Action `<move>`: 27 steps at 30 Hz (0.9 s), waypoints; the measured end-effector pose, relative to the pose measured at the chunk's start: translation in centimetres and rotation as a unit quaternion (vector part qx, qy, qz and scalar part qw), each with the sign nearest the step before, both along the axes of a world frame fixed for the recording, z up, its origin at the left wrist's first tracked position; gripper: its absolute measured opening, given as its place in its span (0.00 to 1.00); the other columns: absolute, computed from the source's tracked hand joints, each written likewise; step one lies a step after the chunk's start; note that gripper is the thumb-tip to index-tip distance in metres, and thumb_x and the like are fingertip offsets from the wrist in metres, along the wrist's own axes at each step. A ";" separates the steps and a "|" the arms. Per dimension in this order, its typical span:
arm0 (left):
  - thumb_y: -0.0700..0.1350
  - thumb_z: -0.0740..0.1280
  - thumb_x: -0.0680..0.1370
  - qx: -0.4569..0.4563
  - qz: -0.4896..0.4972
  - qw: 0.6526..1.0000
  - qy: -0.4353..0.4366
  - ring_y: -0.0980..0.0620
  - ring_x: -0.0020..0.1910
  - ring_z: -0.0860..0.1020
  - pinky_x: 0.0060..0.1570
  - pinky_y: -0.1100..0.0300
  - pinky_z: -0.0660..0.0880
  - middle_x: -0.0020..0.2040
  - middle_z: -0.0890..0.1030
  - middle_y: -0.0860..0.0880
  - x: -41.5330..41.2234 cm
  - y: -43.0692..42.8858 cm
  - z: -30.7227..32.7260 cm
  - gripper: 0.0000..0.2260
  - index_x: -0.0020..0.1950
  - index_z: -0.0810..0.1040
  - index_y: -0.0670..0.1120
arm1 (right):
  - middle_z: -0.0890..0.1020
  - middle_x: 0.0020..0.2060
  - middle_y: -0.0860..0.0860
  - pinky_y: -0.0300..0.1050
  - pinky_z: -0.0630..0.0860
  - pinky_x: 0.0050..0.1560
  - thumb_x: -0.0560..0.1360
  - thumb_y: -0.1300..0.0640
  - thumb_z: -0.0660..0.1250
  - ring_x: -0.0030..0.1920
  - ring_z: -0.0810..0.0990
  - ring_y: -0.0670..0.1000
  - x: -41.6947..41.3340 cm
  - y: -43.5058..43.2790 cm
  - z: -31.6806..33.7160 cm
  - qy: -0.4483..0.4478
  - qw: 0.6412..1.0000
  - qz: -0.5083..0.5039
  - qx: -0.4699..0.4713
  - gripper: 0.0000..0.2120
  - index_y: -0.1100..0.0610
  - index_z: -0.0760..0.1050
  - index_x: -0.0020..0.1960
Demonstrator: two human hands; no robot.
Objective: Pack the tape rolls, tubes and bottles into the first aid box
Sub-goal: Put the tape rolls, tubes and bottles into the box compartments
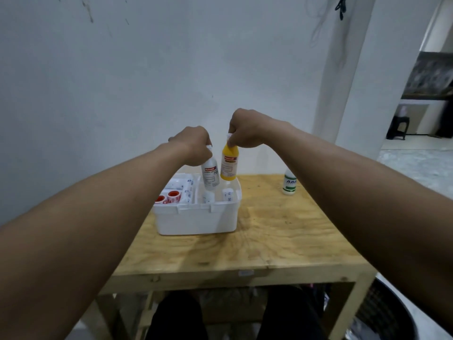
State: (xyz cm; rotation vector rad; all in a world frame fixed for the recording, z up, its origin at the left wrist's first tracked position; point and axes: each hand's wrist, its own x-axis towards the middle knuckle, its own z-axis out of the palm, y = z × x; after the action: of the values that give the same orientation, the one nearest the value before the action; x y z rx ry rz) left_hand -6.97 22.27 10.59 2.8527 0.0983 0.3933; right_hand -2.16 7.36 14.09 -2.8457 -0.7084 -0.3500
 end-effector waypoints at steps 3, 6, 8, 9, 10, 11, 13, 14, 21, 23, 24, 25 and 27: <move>0.46 0.69 0.78 -0.002 0.001 1.000 0.013 0.43 0.57 0.78 0.61 0.45 0.76 0.62 0.80 0.46 0.3 0.0 -0.9 0.15 0.65 0.79 0.47 | 0.82 0.51 0.55 0.50 0.81 0.50 0.75 0.54 0.71 0.49 0.80 0.55 0.0 0.4 -0.9 0.010 1.000 0.003 -0.009 0.16 0.59 0.78 0.60; 0.45 0.69 0.79 -0.001 0.004 1.000 0.023 0.44 0.57 0.78 0.60 0.46 0.77 0.62 0.80 0.47 0.4 0.1 -1.5 0.14 0.65 0.79 0.47 | 0.82 0.50 0.55 0.48 0.81 0.48 0.75 0.54 0.71 0.47 0.81 0.54 0.0 0.7 -1.8 0.018 1.000 0.009 -0.019 0.14 0.60 0.78 0.58; 0.45 0.68 0.79 0.000 0.004 1.000 0.031 0.44 0.57 0.78 0.60 0.45 0.76 0.62 0.80 0.46 0.5 0.2 -1.8 0.14 0.64 0.79 0.46 | 0.83 0.49 0.55 0.49 0.81 0.49 0.75 0.54 0.71 0.47 0.81 0.54 0.1 0.9 -2.6 0.026 0.999 0.010 -0.024 0.14 0.60 0.78 0.58; 0.44 0.68 0.79 0.001 0.003 0.999 0.035 0.44 0.57 0.78 0.61 0.45 0.76 0.62 0.80 0.46 0.5 0.3 -2.0 0.14 0.64 0.80 0.47 | 0.83 0.49 0.54 0.50 0.81 0.50 0.75 0.55 0.72 0.47 0.81 0.54 0.1 1.0 -3.0 0.032 0.999 0.011 -0.028 0.14 0.60 0.78 0.58; 0.44 0.68 0.79 0.005 0.001 0.999 0.037 0.44 0.57 0.78 0.61 0.45 0.75 0.62 0.80 0.47 0.5 0.3 -2.2 0.14 0.64 0.79 0.47 | 0.82 0.49 0.54 0.51 0.81 0.50 0.75 0.55 0.72 0.48 0.81 0.54 0.1 1.2 -3.4 0.038 0.999 0.013 -0.033 0.14 0.60 0.78 0.58; 0.44 0.68 0.79 0.011 -0.001 0.999 0.039 0.44 0.58 0.77 0.61 0.45 0.75 0.62 0.80 0.47 0.5 0.3 -2.4 0.14 0.64 0.79 0.47 | 0.82 0.49 0.54 0.51 0.81 0.51 0.74 0.55 0.72 0.48 0.81 0.54 0.1 1.3 -3.8 0.043 0.998 0.013 -0.038 0.15 0.59 0.78 0.58; 0.44 0.68 0.79 0.025 -0.002 0.999 0.040 0.44 0.58 0.77 0.61 0.45 0.75 0.62 0.80 0.47 0.5 0.2 -2.7 0.14 0.65 0.79 0.47 | 0.82 0.50 0.53 0.53 0.81 0.53 0.74 0.55 0.72 0.49 0.81 0.55 0.1 1.6 -4.5 0.051 0.997 0.014 -0.048 0.14 0.58 0.78 0.58; 0.44 0.67 0.79 0.030 -0.002 0.999 0.040 0.44 0.57 0.77 0.61 0.45 0.75 0.61 0.80 0.47 0.6 0.1 -2.8 0.14 0.65 0.79 0.47 | 0.82 0.50 0.53 0.54 0.80 0.54 0.74 0.55 0.72 0.50 0.81 0.55 0.1 1.7 -4.8 0.053 0.997 0.014 -0.053 0.14 0.58 0.78 0.58; 0.46 0.66 0.80 0.066 -0.003 0.996 0.058 0.44 0.56 0.77 0.59 0.46 0.74 0.58 0.81 0.47 1.3 -0.1 -3.8 0.11 0.62 0.80 0.49 | 0.82 0.52 0.54 0.57 0.77 0.59 0.76 0.55 0.69 0.52 0.79 0.56 0.2 2.1 -7.0 0.062 0.995 0.010 -0.074 0.14 0.57 0.77 0.61; 0.46 0.67 0.80 0.073 -0.003 0.995 0.063 0.45 0.56 0.77 0.59 0.47 0.73 0.58 0.81 0.48 1.5 -0.2 -4.1 0.12 0.62 0.80 0.49 | 0.82 0.53 0.53 0.57 0.76 0.59 0.76 0.55 0.70 0.53 0.79 0.56 0.3 2.2 -7.3 0.067 0.994 0.010 -0.082 0.15 0.57 0.77 0.61; 0.46 0.67 0.80 0.076 -0.004 0.995 0.066 0.45 0.57 0.77 0.58 0.47 0.73 0.58 0.81 0.48 1.5 -0.2 -4.2 0.12 0.63 0.79 0.49 | 0.82 0.54 0.53 0.57 0.76 0.59 0.76 0.55 0.70 0.53 0.79 0.56 0.4 2.1 -7.5 0.069 0.994 0.009 -0.084 0.15 0.56 0.77 0.62; 0.46 0.67 0.80 0.079 -0.004 0.995 0.068 0.45 0.57 0.77 0.57 0.48 0.72 0.59 0.81 0.48 1.6 -0.2 -4.4 0.12 0.63 0.79 0.49 | 0.82 0.54 0.53 0.57 0.76 0.59 0.76 0.54 0.70 0.53 0.79 0.56 0.4 2.1 -7.6 0.070 0.994 0.008 -0.086 0.15 0.56 0.77 0.62; 0.46 0.66 0.80 0.083 -0.005 0.994 0.073 0.45 0.58 0.76 0.54 0.50 0.70 0.59 0.80 0.48 1.7 -0.1 -4.7 0.12 0.63 0.79 0.49 | 0.82 0.54 0.53 0.57 0.76 0.59 0.76 0.54 0.71 0.54 0.79 0.56 0.5 2.0 -7.8 0.070 0.994 0.007 -0.084 0.16 0.56 0.77 0.62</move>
State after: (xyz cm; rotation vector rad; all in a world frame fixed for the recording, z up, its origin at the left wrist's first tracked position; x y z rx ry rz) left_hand -5.31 22.19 5.93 3.0422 0.0835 0.1972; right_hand -1.62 9.37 6.31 -2.9827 -0.7628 -0.0915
